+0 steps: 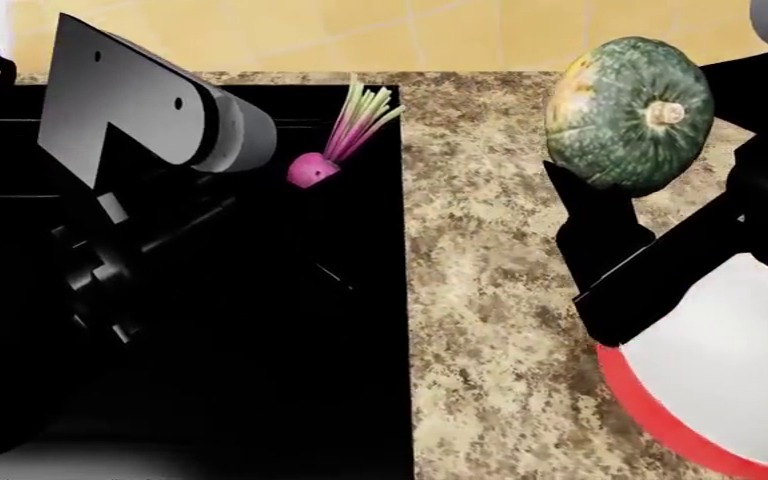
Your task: Pick the broccolis and squashs from the sink and place them in one bowl. Place the beet in the other bowl. Then turn off the sink faucet.
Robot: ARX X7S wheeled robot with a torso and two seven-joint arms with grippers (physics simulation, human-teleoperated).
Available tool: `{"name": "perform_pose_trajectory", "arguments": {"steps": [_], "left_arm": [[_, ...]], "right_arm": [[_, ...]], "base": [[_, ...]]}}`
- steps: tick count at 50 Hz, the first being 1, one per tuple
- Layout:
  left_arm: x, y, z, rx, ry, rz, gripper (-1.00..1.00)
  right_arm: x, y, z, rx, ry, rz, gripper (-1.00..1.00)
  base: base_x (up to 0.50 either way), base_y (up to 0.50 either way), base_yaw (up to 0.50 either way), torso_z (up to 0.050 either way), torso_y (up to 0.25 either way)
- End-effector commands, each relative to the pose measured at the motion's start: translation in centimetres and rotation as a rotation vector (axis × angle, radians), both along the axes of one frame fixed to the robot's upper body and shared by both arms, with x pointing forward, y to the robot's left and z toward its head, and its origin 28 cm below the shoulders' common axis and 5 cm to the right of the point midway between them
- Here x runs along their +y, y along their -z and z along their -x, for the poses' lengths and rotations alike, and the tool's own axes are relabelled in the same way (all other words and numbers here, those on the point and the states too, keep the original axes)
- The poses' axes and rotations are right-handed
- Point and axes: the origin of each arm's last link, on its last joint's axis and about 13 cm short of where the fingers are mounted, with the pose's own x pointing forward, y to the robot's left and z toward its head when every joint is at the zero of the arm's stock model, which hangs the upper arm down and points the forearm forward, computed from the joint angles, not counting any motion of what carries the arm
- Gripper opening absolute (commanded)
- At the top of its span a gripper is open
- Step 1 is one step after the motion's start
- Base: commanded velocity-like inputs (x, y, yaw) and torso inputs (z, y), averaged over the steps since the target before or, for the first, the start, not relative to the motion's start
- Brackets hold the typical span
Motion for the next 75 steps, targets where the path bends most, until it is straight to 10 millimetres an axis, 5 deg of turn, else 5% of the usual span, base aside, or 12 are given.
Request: {"name": "perform_pose_trajectory", "arguments": {"steps": [1,23,47,75], "left_arm": [[-0.1,-0.1,0.1,-0.007,0.007,0.008,-1.00],[-0.2,-0.3,0.2,-0.012,0.012,0.007,-1.00],[0.0,0.0,-0.4,-0.018,-0.008,0.010,-1.00],[0.1,0.5,-0.9,-0.005,-0.017,0.009,-1.00]], "right_arm": [[-0.1,-0.1,0.3,-0.020,0.009,0.008,-1.00],[-0.4,0.2,0.2,-0.023,-0.002,0.001,-1.00],[-0.7,-0.8,-1.6,0.180,-0.136,0.010,-1.00],[-0.2,0.8,-3.7,0.402,-0.198,0.048,-1.00]], "base": [[-0.04,-0.50,0.00,0.000,0.000],[-0.04,-0.50,0.00,0.000,0.000],[0.00,0.00,0.00,0.000,0.000],[0.00,0.00,0.00,0.000,0.000]]}}
